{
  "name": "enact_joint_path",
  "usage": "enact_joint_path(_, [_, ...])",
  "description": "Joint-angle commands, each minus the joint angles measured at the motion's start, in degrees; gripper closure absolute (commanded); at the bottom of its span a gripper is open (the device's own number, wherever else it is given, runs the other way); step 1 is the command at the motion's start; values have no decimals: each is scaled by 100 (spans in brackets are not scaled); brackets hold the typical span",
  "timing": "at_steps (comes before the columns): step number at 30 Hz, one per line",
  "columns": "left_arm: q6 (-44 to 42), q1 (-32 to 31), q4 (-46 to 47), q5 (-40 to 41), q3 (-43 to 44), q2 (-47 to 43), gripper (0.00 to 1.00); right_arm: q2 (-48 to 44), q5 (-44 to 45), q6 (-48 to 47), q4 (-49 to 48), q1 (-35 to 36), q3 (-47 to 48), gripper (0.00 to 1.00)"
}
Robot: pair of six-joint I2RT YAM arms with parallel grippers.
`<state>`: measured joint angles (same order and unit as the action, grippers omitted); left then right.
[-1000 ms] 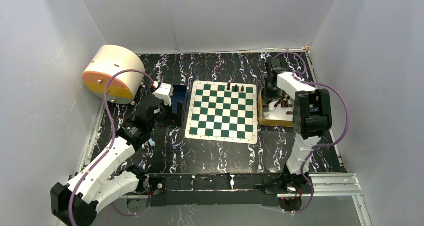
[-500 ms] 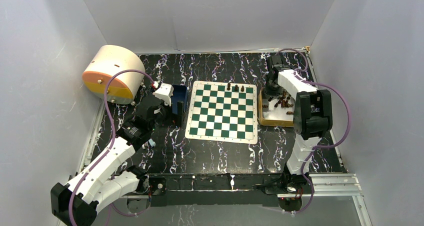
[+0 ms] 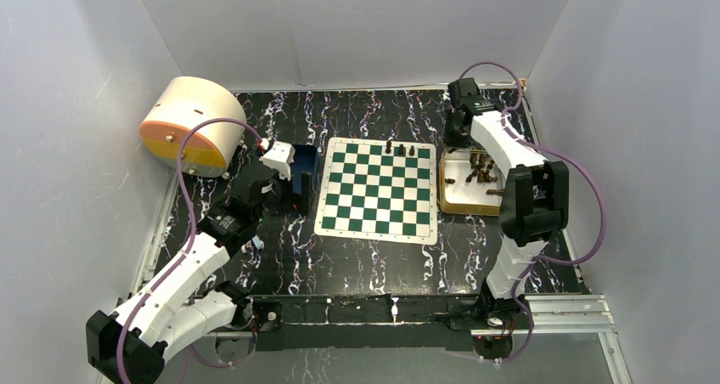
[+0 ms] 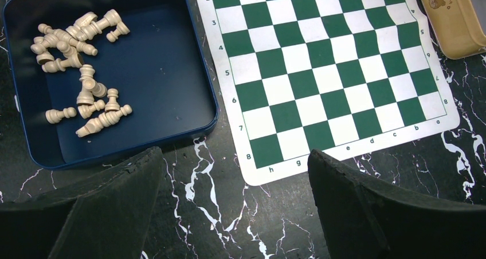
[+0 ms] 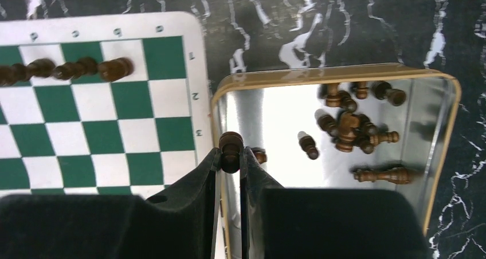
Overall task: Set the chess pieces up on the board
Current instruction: Pick up the chess piece from the storage box, then place the chess piece on the chessboard.
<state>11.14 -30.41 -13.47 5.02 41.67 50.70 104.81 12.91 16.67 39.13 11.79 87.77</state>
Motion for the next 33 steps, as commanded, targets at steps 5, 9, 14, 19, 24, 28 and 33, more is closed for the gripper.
enact_joint_path(5, [-14,36,66,-32,-2,-60,6,86,-104,217,-135,662,357,82])
enact_joint_path(9, [-15,36,73,-36,-1,-60,6,372,27,280,-203,1041,475,81])
enact_joint_path(14, [-15,36,68,-26,-12,-77,6,828,203,356,-212,1403,794,80])
enact_joint_path(19, [-15,36,72,-18,-10,-87,6,1238,239,412,-161,1661,1145,79])
enact_joint_path(24, [-15,36,72,-17,-12,-108,6,1568,351,440,-120,1872,1416,78])
enact_joint_path(28, [-21,36,73,-13,-11,-128,6,1804,411,465,-95,1969,1621,78])
enact_joint_path(33, [-20,36,71,-4,-12,-135,6,2049,462,469,-66,2001,1880,78])
